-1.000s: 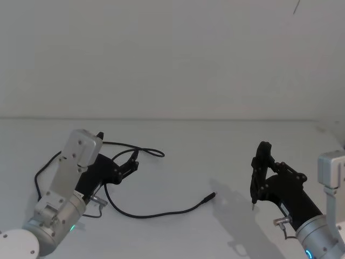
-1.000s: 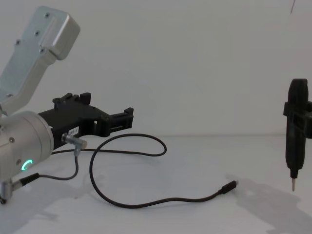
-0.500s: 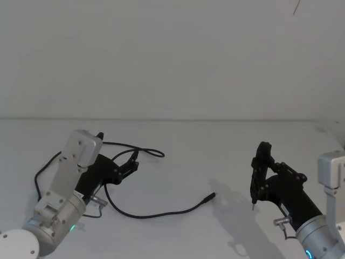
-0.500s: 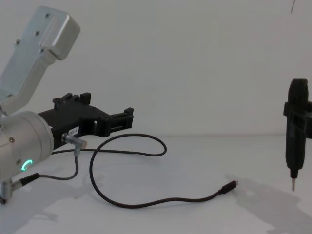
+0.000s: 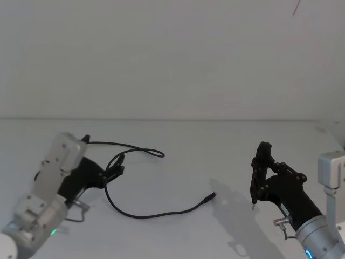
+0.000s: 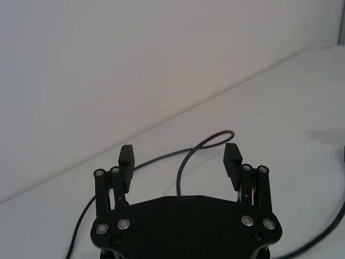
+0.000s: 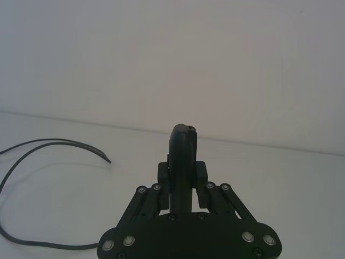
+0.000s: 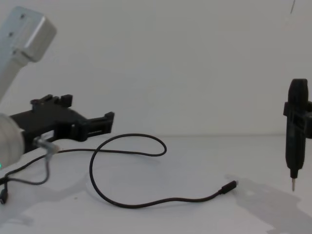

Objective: Pick up the data cable with the one hand.

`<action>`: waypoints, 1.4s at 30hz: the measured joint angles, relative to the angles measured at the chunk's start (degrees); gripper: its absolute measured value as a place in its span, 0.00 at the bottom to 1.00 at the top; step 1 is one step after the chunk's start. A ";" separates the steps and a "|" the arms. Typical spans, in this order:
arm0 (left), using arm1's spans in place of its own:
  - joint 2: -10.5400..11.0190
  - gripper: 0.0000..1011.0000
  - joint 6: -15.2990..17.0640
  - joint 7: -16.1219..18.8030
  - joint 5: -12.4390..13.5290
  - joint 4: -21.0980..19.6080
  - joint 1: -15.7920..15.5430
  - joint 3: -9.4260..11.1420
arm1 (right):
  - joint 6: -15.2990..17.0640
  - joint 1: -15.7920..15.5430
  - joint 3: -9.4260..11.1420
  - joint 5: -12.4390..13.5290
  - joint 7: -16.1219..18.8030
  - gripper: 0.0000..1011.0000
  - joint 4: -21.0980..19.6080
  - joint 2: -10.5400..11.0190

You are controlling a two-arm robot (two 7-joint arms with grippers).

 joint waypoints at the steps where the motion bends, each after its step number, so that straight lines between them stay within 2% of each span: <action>1: 0.56 0.99 -0.02 -0.35 -0.12 -0.19 0.26 -0.25 | 0.00 0.00 0.00 0.00 0.00 0.28 0.00 0.00; 3: 1.90 0.99 -0.23 -1.63 -0.56 -0.61 0.88 -0.85 | 0.00 0.00 0.00 0.00 0.00 0.28 0.00 0.00; 4: 1.90 0.99 -0.23 -1.63 -0.56 -0.61 0.88 -0.85 | 0.00 0.00 0.00 0.00 0.00 0.28 0.00 0.00; 7: 4.56 0.99 -0.91 -4.25 -1.40 -1.06 1.91 -1.89 | 0.00 0.00 0.00 0.00 0.00 0.28 0.00 0.00; 10: 5.86 0.99 -1.44 -5.86 -2.00 -1.13 2.38 -2.32 | 0.00 0.00 0.00 0.00 0.00 0.28 0.00 0.00; 12: 7.55 0.99 -2.08 -8.21 -2.76 -1.11 2.91 -2.87 | 0.00 0.00 0.00 0.00 0.00 0.28 0.00 0.00; 13: 7.55 0.99 -2.08 -8.21 -2.76 -1.11 2.91 -2.87 | 0.00 0.00 0.00 0.00 0.00 0.28 0.00 0.00; 19: 10.12 0.99 -3.71 -13.44 -4.86 -0.14 3.34 -3.71 | 0.00 0.00 0.00 0.00 0.00 0.28 0.00 0.00; 30: 11.69 0.99 -6.16 -21.86 -8.51 2.65 2.15 -3.93 | 0.00 0.00 0.00 0.00 0.00 0.28 0.00 0.00; 42: 10.57 0.99 -7.68 -30.91 -11.54 6.93 -2.13 -1.97 | 0.00 0.00 0.00 0.00 0.00 0.28 0.00 0.00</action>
